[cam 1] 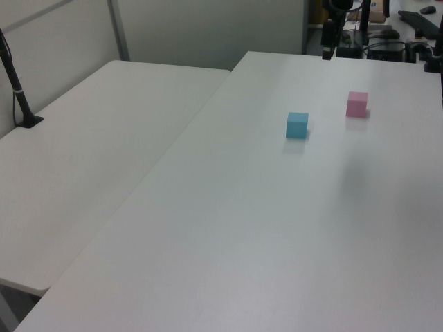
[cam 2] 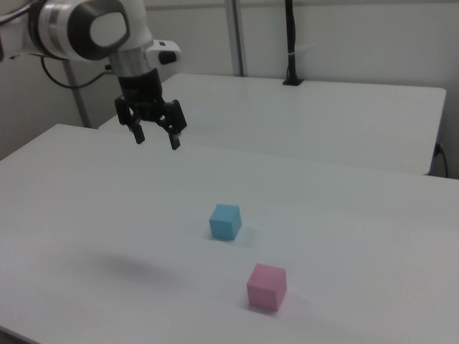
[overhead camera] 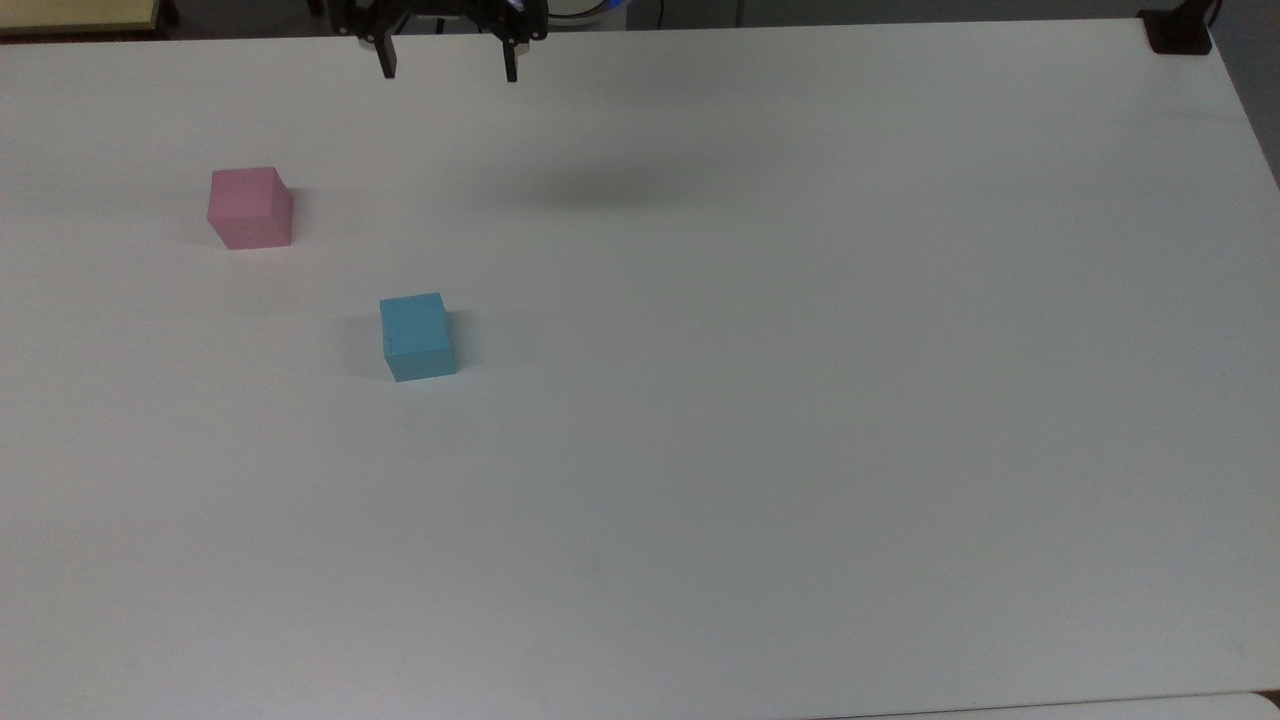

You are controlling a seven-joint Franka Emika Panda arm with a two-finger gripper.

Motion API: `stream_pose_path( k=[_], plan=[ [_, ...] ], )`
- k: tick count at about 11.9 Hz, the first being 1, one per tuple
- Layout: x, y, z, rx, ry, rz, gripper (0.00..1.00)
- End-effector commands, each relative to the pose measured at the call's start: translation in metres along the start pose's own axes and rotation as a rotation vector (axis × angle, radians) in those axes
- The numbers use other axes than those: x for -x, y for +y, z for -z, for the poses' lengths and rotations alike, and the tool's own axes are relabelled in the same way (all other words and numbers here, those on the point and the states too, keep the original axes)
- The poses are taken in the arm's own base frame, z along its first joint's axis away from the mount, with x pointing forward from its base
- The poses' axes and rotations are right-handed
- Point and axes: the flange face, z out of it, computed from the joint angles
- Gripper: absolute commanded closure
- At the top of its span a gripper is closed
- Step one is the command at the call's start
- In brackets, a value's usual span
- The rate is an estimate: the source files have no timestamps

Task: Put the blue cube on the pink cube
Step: 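Move the open gripper over the light-blue cube and lower it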

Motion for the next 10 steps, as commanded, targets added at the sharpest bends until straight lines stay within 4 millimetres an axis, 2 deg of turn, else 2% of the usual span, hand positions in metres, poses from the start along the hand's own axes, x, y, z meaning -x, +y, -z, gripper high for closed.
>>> stream_pose_path(
  k=[1,4,7,8,10],
  plan=[
    [-0.015,0.024,-0.032,0.043,-0.038,0.178,0.0],
    [-0.042,0.047,-0.073,0.07,0.014,0.144,0.0],
    [-0.063,0.06,-0.137,0.07,0.033,0.092,0.0],
    [-0.068,0.061,-0.155,0.071,0.041,0.094,0.0],
    [-0.071,0.062,-0.177,0.068,0.023,0.095,0.0]
  ],
)
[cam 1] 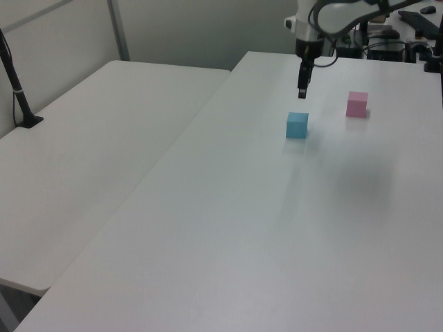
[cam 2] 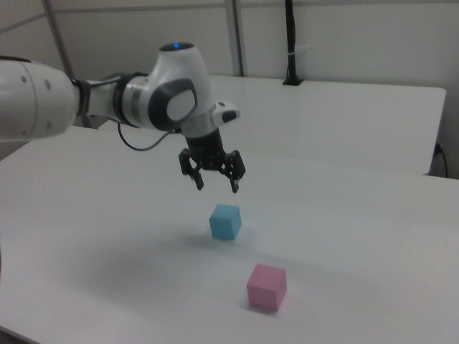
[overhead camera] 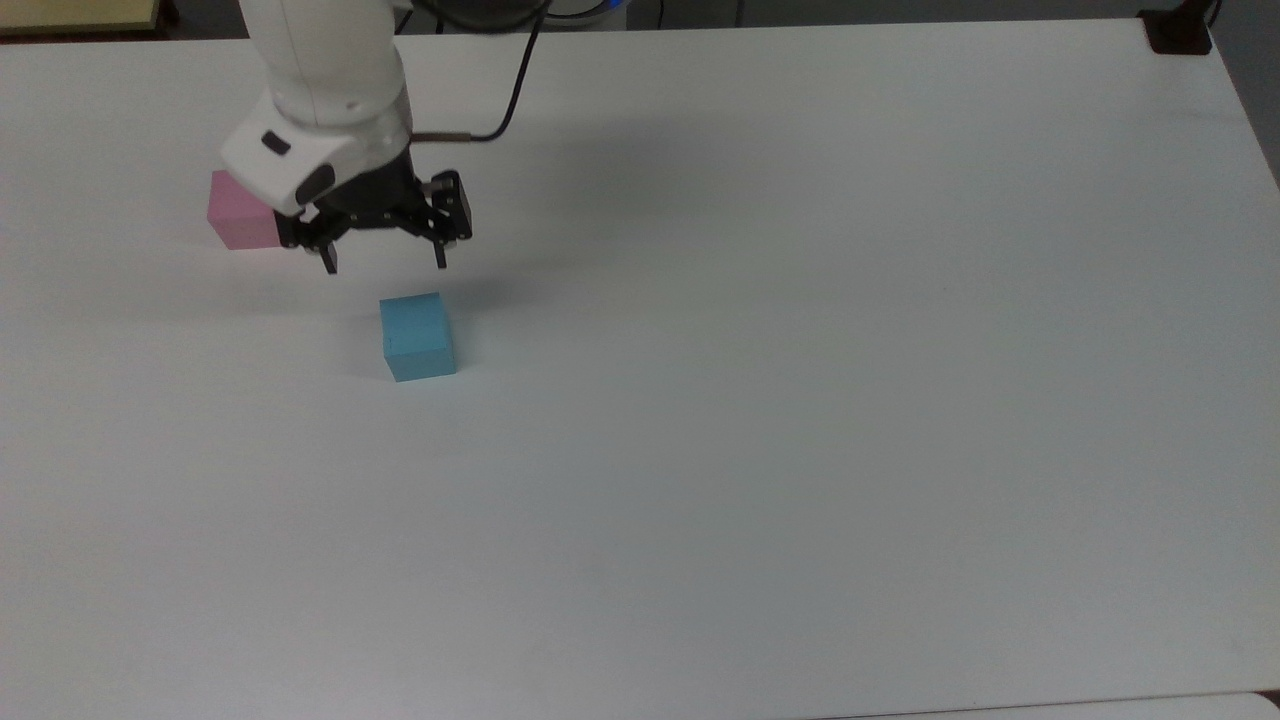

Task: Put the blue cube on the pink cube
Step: 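Move the open gripper over the light-blue cube and lower it, then close the gripper on the light-blue cube, then lift the light-blue cube and carry it over the pink cube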

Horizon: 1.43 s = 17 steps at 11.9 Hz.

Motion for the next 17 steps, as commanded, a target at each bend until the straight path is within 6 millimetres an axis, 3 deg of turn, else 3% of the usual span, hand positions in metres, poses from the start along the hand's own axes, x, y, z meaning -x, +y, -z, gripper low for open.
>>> stream_pose_path(
  k=[1,4,10,11,12,13,14,15,17],
  plan=[
    [-0.001,-0.002,-0.024,0.007,-0.014,-0.009,0.0],
    [-0.004,-0.004,-0.055,0.01,-0.001,-0.016,0.0],
    [-0.004,-0.01,-0.094,0.009,-0.017,-0.021,0.0],
    [-0.005,-0.01,-0.098,0.011,-0.011,-0.02,0.1],
    [-0.005,-0.01,-0.101,0.01,-0.012,-0.019,0.28],
    [-0.005,-0.01,-0.1,0.01,-0.011,-0.02,0.5],
    [-0.005,-0.007,-0.091,0.004,-0.005,-0.032,0.55],
    [-0.003,-0.004,-0.066,0.004,0.012,-0.042,0.56],
    [0.019,0.017,-0.012,-0.008,-0.047,-0.081,0.56]
  ],
)
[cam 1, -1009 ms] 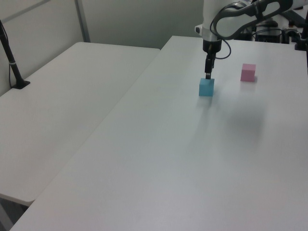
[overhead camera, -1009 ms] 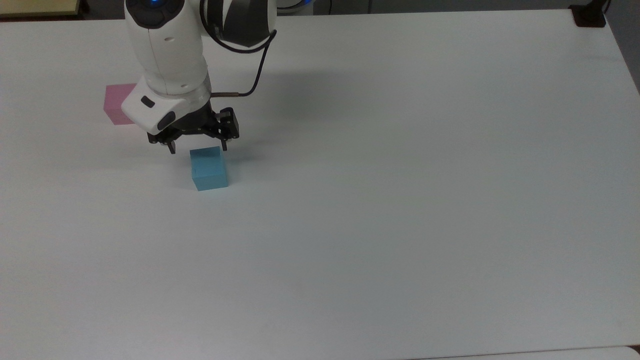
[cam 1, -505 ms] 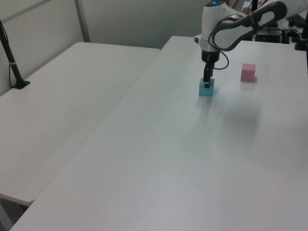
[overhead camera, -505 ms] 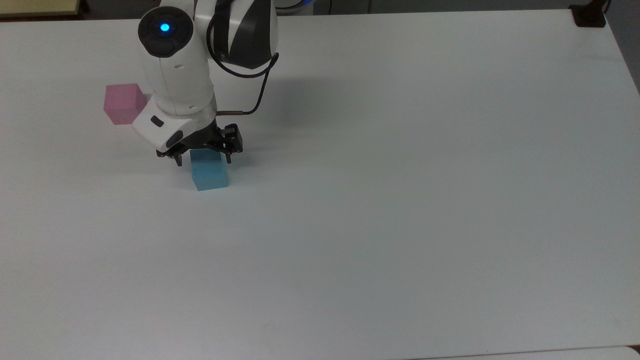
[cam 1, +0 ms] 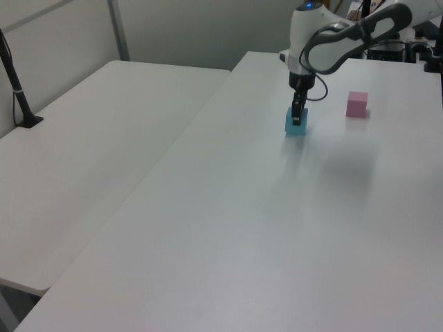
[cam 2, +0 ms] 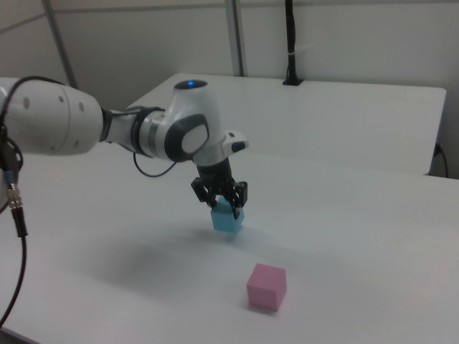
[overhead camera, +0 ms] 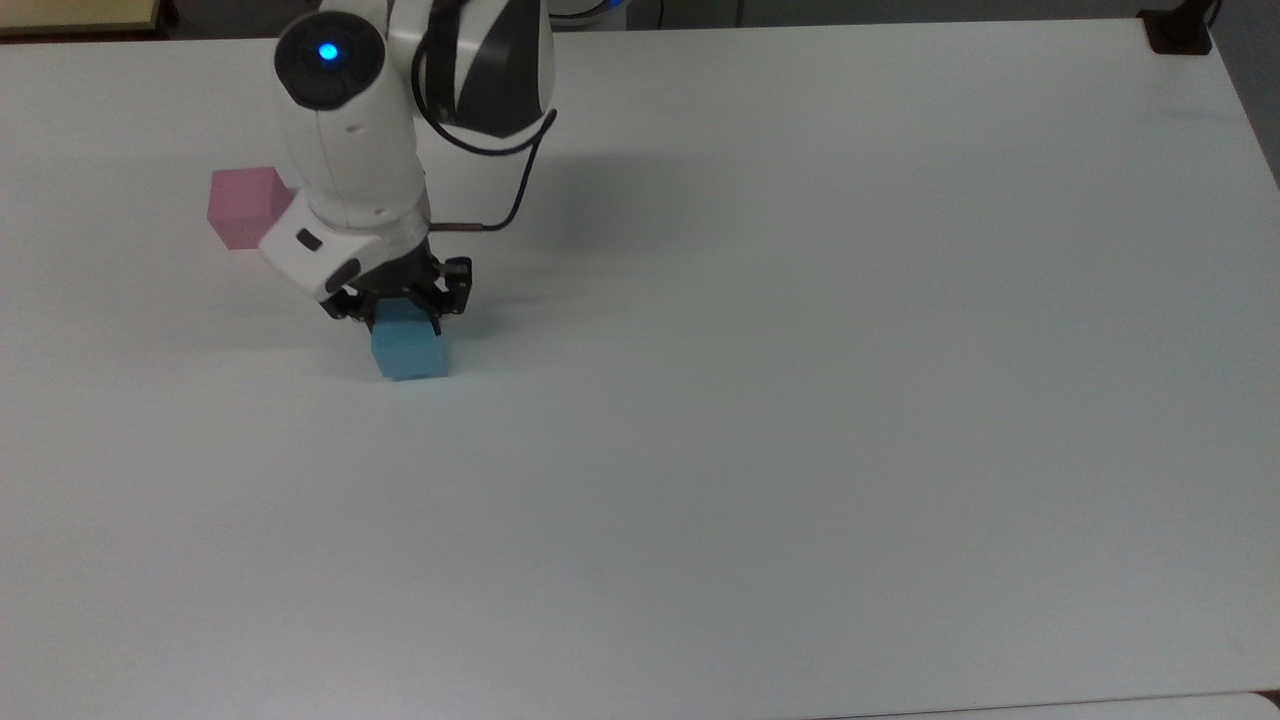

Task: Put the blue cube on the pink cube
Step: 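Lift the light-blue cube and carry it over the pink cube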

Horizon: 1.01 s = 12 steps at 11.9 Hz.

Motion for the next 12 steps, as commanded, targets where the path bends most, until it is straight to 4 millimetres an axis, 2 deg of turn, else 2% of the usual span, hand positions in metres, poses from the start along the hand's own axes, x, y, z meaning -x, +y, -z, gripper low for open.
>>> stream_pose_path(
  k=[1,3,5,8,10,12],
  plan=[
    [0.035,0.026,0.087,-0.003,-0.031,-0.064,0.56],
    [0.057,0.053,0.112,0.006,-0.059,-0.095,0.56],
    [0.079,0.082,0.118,0.051,-0.094,-0.122,0.56],
    [0.116,0.138,0.101,0.082,-0.121,-0.089,0.56],
    [0.135,0.159,0.075,0.096,-0.091,-0.088,0.56],
    [0.149,0.17,0.062,0.089,-0.103,-0.036,0.56]
  ],
)
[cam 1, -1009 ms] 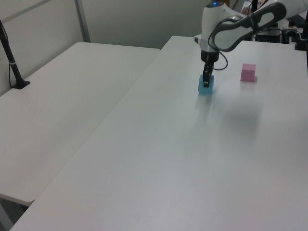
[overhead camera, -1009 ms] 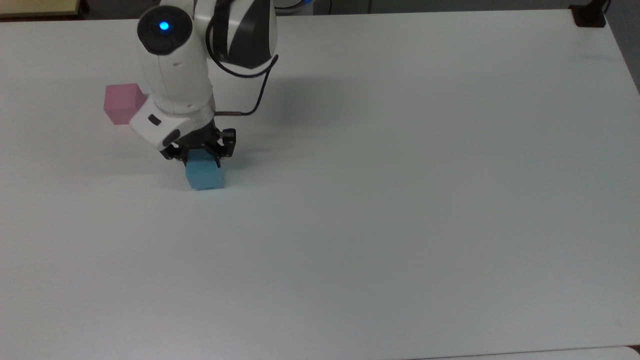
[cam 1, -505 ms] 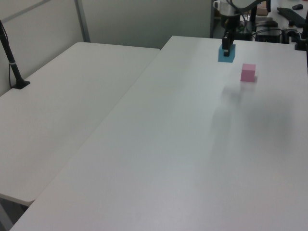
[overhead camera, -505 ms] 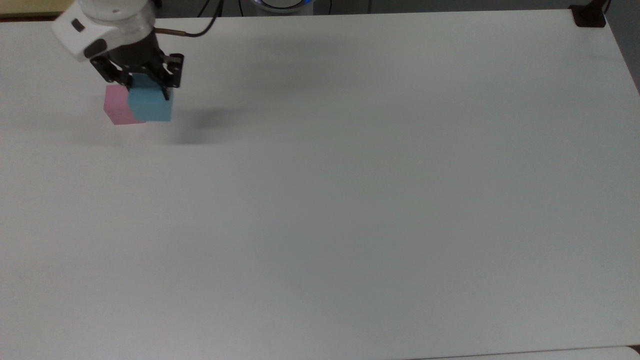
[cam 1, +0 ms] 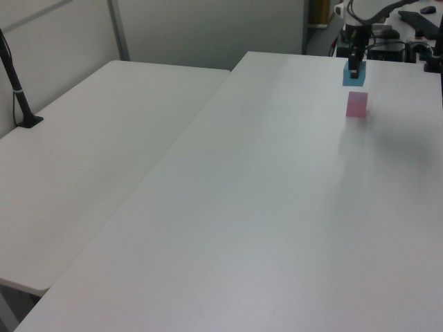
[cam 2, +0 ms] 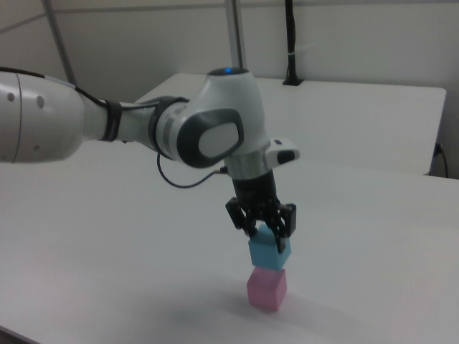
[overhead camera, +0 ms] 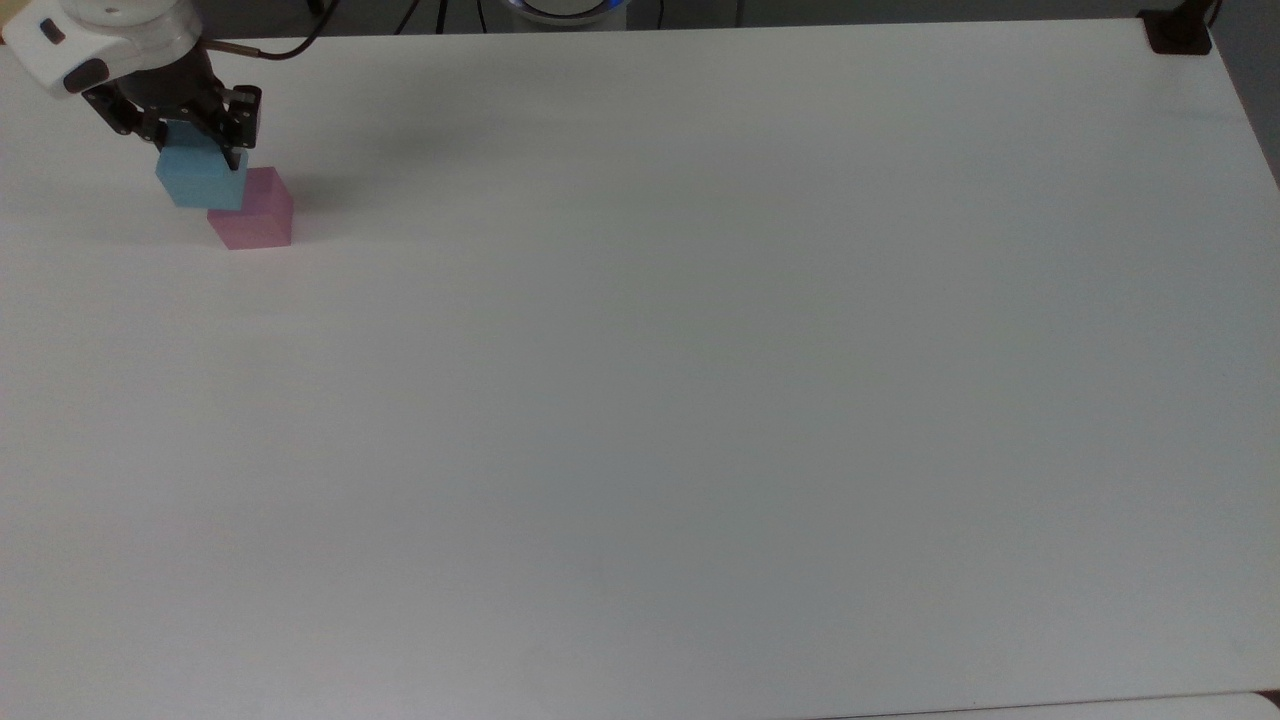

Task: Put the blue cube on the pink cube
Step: 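Lift the light-blue cube and carry it over the pink cube, then lower the light-blue cube onto the pink cube and open the gripper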

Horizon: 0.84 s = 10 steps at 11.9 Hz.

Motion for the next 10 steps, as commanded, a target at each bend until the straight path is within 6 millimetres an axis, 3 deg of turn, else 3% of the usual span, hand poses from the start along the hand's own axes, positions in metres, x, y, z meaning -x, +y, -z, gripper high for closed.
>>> stream_pose_path(
  k=[1,6,10],
  plan=[
    [0.023,0.009,-0.015,0.008,0.0,0.099,0.56],
    [0.027,0.002,-0.032,-0.018,-0.018,0.119,0.56],
    [0.024,-0.003,-0.03,-0.065,0.01,0.09,0.56]
  ],
)
